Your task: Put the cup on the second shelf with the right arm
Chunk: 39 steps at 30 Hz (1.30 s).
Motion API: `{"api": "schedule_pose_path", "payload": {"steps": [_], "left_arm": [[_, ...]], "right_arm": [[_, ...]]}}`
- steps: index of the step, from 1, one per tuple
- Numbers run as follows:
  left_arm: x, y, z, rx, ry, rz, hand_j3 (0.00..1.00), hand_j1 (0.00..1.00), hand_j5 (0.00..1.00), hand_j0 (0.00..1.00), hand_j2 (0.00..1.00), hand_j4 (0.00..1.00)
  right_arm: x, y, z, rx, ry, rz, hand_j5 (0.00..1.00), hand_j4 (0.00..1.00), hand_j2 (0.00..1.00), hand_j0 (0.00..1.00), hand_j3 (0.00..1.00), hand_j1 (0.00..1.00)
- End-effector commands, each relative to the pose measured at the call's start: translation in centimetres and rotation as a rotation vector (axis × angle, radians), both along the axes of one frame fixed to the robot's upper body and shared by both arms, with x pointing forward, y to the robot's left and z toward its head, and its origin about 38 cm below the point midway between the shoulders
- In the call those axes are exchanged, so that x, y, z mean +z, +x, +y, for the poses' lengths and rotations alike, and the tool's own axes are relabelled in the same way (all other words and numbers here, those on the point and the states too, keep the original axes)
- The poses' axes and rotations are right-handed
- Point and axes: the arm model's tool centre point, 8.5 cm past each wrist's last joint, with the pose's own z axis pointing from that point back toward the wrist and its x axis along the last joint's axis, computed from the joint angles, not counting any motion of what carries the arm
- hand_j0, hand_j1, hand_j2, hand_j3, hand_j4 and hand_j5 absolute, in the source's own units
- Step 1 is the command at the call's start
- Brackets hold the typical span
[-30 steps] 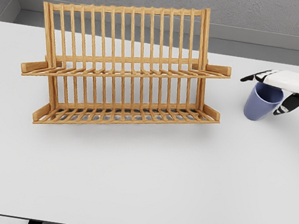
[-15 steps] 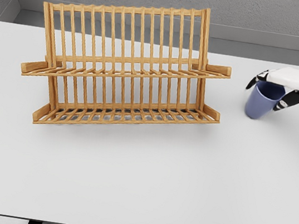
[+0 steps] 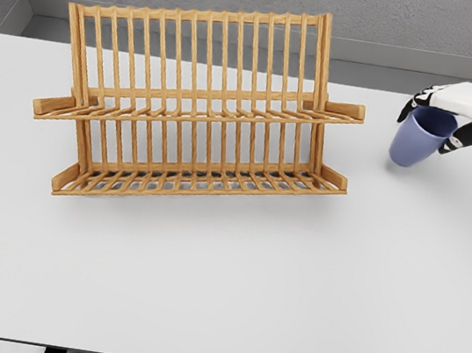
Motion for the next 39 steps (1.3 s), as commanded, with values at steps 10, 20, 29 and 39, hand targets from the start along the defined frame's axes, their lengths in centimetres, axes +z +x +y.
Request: {"api": "schedule_pose_path", "payload": {"steps": [10, 20, 29, 39], "left_arm": [[0.0, 0.0, 0.0, 0.0, 0.0, 0.001, 1.0, 1.0, 1.0, 1.0, 1.0, 1.0], [0.0, 0.0, 0.0, 0.0, 0.0, 0.001, 1.0, 1.0, 1.0, 1.0, 1.0, 1.0], [0.0, 0.0, 0.0, 0.0, 0.0, 0.001, 1.0, 1.0, 1.0, 1.0, 1.0, 1.0], [0.0, 0.0, 0.0, 0.0, 0.0, 0.001, 1.0, 1.0, 1.0, 1.0, 1.0, 1.0]], "right_arm": [[2.7, 0.6, 0.2, -0.001, 0.024, -0.059, 0.65, 0.65, 0.65, 0.65, 0.65, 0.65], [3.8, 0.7, 0.1, -0.007, 0.047, -0.088, 0.59, 0.59, 0.59, 0.59, 0.59, 0.59], [6.2, 0.6, 0.6, 0.012, 0.076, -0.152, 0.59, 0.59, 0.59, 0.59, 0.59, 0.59], [8.3, 0.5, 2.1, 0.056, 0.075, -0.2, 0.59, 0.59, 0.59, 0.59, 0.59, 0.59]]}}
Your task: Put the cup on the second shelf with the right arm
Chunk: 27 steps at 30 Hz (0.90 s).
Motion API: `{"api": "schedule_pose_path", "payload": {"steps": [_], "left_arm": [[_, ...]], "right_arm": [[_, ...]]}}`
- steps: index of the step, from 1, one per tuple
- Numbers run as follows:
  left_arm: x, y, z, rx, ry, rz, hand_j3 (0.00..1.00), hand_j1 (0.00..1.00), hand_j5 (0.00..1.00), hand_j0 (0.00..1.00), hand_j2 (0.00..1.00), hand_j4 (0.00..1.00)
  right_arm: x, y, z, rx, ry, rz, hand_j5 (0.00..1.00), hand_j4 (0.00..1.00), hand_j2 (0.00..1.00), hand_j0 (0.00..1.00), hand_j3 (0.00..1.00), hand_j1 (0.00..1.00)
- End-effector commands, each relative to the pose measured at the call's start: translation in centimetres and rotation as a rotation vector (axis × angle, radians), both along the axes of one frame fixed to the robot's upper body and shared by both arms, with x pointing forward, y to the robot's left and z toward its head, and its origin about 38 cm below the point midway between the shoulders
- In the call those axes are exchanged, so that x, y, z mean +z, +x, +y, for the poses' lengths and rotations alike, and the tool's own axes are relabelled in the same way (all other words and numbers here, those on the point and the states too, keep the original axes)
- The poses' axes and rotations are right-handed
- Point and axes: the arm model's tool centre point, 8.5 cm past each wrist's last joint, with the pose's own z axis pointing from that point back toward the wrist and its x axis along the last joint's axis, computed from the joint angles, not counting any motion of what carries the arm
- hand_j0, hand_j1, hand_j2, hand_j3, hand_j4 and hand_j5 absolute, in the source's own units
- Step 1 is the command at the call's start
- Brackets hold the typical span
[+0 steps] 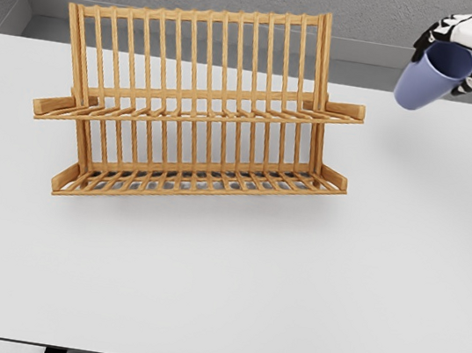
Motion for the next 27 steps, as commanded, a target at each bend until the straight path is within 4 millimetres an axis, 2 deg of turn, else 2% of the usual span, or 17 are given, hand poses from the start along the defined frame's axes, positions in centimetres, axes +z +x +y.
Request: {"api": "schedule_pose_path", "payload": {"steps": [1, 3, 10, 16, 20, 24, 27], "left_arm": [[0.0, 0.0, 0.0, 0.0, 0.0, 0.0, 1.0, 1.0, 1.0, 1.0, 1.0, 1.0], [0.0, 0.0, 0.0, 0.0, 0.0, 0.0, 1.0, 1.0, 1.0, 1.0, 1.0, 1.0], [0.0, 0.0, 0.0, 0.0, 0.0, 0.0, 1.0, 1.0, 1.0, 1.0, 1.0, 1.0], [0.0, 0.0, 0.0, 0.0, 0.0, 0.0, 1.0, 1.0, 1.0, 1.0, 1.0, 1.0], [0.0, 0.0, 0.0, 0.0, 0.0, 0.0, 1.0, 1.0, 1.0, 1.0, 1.0, 1.0], [0.0, 0.0, 0.0, 0.0, 0.0, 0.0, 1.0, 1.0, 1.0, 1.0, 1.0, 1.0], [0.0, 0.0, 0.0, 0.0, 0.0, 0.0, 1.0, 1.0, 1.0, 1.0, 1.0, 1.0]], "right_arm": [[0.6, -0.2, 0.7, 0.022, 0.005, -0.017, 0.59, 0.59, 0.59, 0.59, 0.59, 0.59], [1.6, -0.5, 1.2, 0.038, 0.016, -0.045, 0.59, 0.59, 0.59, 0.59, 0.59, 0.59], [2.8, -1.3, 3.6, 0.113, 0.01, -0.09, 0.59, 0.59, 0.59, 0.59, 0.59, 0.59], [3.2, -1.6, 4.4, 0.138, 0.005, -0.104, 0.6, 0.6, 0.6, 0.6, 0.6, 0.6], [3.5, -1.9, 5.5, 0.169, 0.006, -0.117, 0.6, 0.6, 0.6, 0.6, 0.6, 0.6], [4.1, -2.7, 7.5, 0.23, 0.0, -0.146, 0.6, 0.6, 0.6, 0.6, 0.6, 0.6], [4.1, -2.8, 7.8, 0.238, -0.002, -0.148, 0.6, 0.6, 0.6, 0.6, 0.6, 0.6]]}}
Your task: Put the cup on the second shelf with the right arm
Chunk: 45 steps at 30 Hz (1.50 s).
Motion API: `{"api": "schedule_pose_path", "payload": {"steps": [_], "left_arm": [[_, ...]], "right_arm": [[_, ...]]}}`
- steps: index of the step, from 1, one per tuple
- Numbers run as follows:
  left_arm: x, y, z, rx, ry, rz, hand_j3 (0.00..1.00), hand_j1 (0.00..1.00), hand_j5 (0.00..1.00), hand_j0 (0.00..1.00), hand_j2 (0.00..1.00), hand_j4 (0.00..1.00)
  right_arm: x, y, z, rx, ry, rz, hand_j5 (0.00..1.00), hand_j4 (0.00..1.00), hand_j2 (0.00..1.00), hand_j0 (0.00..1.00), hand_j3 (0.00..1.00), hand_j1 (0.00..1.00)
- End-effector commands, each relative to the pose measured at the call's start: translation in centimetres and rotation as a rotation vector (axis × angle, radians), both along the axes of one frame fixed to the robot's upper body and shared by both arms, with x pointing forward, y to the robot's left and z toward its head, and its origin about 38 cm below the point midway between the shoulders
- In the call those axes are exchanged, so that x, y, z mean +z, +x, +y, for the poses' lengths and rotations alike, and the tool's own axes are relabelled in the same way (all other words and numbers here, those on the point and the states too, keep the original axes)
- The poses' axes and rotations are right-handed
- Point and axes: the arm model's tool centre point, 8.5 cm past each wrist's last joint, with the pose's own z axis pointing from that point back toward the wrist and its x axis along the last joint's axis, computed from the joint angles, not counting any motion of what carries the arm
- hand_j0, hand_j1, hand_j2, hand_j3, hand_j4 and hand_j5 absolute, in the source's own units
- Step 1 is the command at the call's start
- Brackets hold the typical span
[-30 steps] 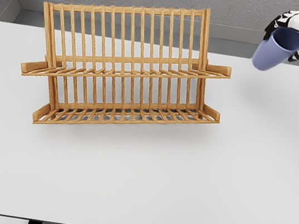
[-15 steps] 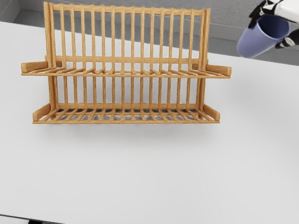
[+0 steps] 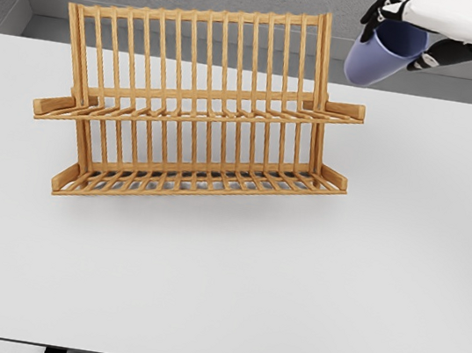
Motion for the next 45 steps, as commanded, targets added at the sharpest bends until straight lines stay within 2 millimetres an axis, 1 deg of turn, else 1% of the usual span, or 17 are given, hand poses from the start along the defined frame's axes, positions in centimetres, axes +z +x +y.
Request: {"api": "schedule_pose_path", "payload": {"steps": [1, 7, 11, 26, 27, 28, 29, 32, 35, 37, 38, 39, 40, 41, 43, 44, 45], "left_arm": [[0.0, 0.0, 0.0, 0.0, 0.0, 0.001, 1.0, 1.0, 1.0, 1.0, 1.0, 1.0], [0.0, 0.0, 0.0, 0.0, 0.0, 0.001, 1.0, 1.0, 1.0, 1.0, 1.0, 1.0], [0.0, 0.0, 0.0, 0.0, 0.0, 0.001, 1.0, 1.0, 1.0, 1.0, 1.0, 1.0], [0.0, 0.0, 0.0, 0.0, 0.0, -0.001, 1.0, 1.0, 1.0, 1.0, 1.0, 1.0], [0.0, 0.0, 0.0, 0.0, 0.0, 0.001, 1.0, 1.0, 1.0, 1.0, 1.0, 1.0], [0.0, 0.0, 0.0, 0.0, 0.0, 0.001, 1.0, 1.0, 1.0, 1.0, 1.0, 1.0], [0.0, 0.0, 0.0, 0.0, 0.0, 0.001, 1.0, 1.0, 1.0, 1.0, 1.0, 1.0], [0.0, 0.0, 0.0, 0.0, 0.0, 0.0, 1.0, 1.0, 1.0, 1.0, 1.0, 1.0], [0.0, 0.0, 0.0, 0.0, 0.0, 0.001, 1.0, 1.0, 1.0, 1.0, 1.0, 1.0], [0.0, 0.0, 0.0, 0.0, 0.0, 0.001, 1.0, 1.0, 1.0, 1.0, 1.0, 1.0], [0.0, 0.0, 0.0, 0.0, 0.0, 0.001, 1.0, 1.0, 1.0, 1.0, 1.0, 1.0], [0.0, 0.0, 0.0, 0.0, 0.0, 0.001, 1.0, 1.0, 1.0, 1.0, 1.0, 1.0], [0.0, 0.0, 0.0, 0.0, 0.0, -0.001, 1.0, 1.0, 1.0, 1.0, 1.0, 1.0], [0.0, 0.0, 0.0, 0.0, 0.0, -0.001, 1.0, 1.0, 1.0, 1.0, 1.0, 1.0], [0.0, 0.0, 0.0, 0.0, 0.0, 0.001, 1.0, 1.0, 1.0, 1.0, 1.0, 1.0], [0.0, 0.0, 0.0, 0.0, 0.0, -0.001, 1.0, 1.0, 1.0, 1.0, 1.0, 1.0], [0.0, 0.0, 0.0, 0.0, 0.0, 0.001, 1.0, 1.0, 1.0, 1.0, 1.0, 1.0]], "right_arm": [[0.2, -0.2, 0.4, 0.013, 0.004, -0.006, 0.6, 0.6, 0.6, 0.6, 0.6, 0.6], [0.4, -1.9, 2.8, 0.096, -0.021, -0.036, 0.59, 0.59, 0.59, 0.59, 0.59, 0.59], [-1.9, -2.0, 3.6, 0.117, -0.048, 0.016, 0.59, 0.59, 0.59, 0.59, 0.59, 0.59], [-5.1, -1.9, 5.0, 0.138, -0.114, 0.074, 0.62, 0.62, 0.62, 0.62, 0.62, 0.62], [-5.2, -1.9, 4.9, 0.137, -0.115, 0.076, 0.66, 0.66, 0.66, 0.66, 0.66, 0.66], [-5.2, -1.9, 4.8, 0.135, -0.116, 0.076, 1.0, 1.0, 1.0, 1.0, 1.0, 1.0], [-5.1, -1.9, 4.8, 0.135, -0.115, 0.074, 1.0, 1.0, 1.0, 1.0, 1.0, 1.0], [-3.3, -1.8, 4.6, 0.127, -0.087, 0.035, 1.0, 1.0, 1.0, 1.0, 1.0, 1.0], [0.5, -1.7, 2.7, 0.082, -0.018, -0.057, 1.0, 1.0, 1.0, 1.0, 1.0, 1.0], [3.3, -1.7, 0.2, 0.008, 0.012, -0.136, 1.0, 1.0, 1.0, 1.0, 1.0, 1.0], [4.0, -0.9, -2.5, -0.074, 0.046, -0.146, 1.0, 1.0, 1.0, 1.0, 1.0, 1.0], [2.1, 0.0, -5.5, -0.157, 0.082, -0.089, 1.0, 1.0, 1.0, 1.0, 1.0, 1.0], [-0.7, 0.1, -8.8, -0.242, 0.153, -0.03, 1.0, 1.0, 1.0, 1.0, 1.0, 1.0], [-4.4, -0.7, -10.4, -0.282, 0.201, 0.029, 1.0, 1.0, 1.0, 1.0, 1.0, 1.0], [-9.8, -1.7, -10.4, -0.295, 0.2, 0.135, 1.0, 1.0, 1.0, 1.0, 1.0, 1.0], [-11.0, -2.0, -10.4, -0.297, 0.201, 0.161, 1.0, 1.0, 1.0, 1.0, 1.0, 1.0], [-11.4, -2.0, -10.7, -0.308, 0.199, 0.171, 1.0, 1.0, 1.0, 1.0, 1.0, 1.0]]}}
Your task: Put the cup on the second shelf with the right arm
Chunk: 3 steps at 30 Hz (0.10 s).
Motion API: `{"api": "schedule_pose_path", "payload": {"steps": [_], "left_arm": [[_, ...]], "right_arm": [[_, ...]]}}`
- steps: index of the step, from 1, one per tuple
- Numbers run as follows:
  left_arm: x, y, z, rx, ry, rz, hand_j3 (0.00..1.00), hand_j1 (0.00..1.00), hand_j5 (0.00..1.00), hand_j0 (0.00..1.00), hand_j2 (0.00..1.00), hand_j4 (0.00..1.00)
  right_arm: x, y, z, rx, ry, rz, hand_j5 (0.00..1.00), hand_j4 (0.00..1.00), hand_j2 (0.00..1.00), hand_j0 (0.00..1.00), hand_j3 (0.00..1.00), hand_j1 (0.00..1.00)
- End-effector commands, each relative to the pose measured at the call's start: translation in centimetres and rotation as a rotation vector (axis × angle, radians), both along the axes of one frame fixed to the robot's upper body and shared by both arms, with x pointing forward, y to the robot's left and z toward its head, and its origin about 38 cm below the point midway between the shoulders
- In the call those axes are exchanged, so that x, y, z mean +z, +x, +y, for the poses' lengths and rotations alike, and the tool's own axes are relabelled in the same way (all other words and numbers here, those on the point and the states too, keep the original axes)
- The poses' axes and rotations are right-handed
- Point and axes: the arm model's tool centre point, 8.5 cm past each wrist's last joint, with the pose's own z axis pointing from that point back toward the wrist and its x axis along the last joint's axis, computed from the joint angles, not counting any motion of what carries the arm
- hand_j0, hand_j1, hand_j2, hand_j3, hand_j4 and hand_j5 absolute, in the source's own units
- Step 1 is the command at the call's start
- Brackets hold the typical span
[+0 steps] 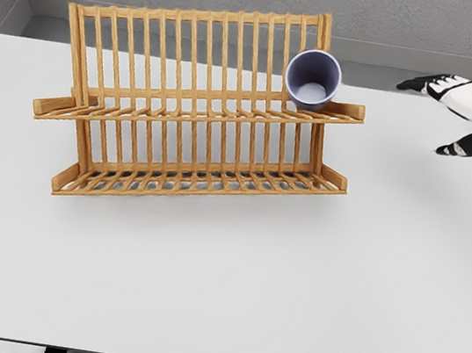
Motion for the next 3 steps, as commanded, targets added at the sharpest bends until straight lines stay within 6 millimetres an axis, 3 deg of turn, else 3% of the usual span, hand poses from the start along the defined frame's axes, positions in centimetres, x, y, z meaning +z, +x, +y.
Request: {"api": "schedule_pose_path", "payload": {"steps": [1, 3], "left_arm": [[0.0, 0.03, -0.01, -0.002, 0.0, -0.001, 1.0, 1.0, 1.0, 1.0, 1.0, 1.0], [0.0, -0.02, -0.01, 0.001, -0.002, 0.001, 1.0, 1.0, 1.0, 1.0, 1.0, 1.0]], "right_arm": [[0.52, 0.16, -1.1, -0.037, 0.037, -0.014, 1.0, 1.0, 1.0, 1.0, 1.0, 1.0], [0.39, 0.16, -1.08, -0.038, 0.038, -0.012, 1.0, 1.0, 1.0, 1.0, 1.0, 1.0]]}}
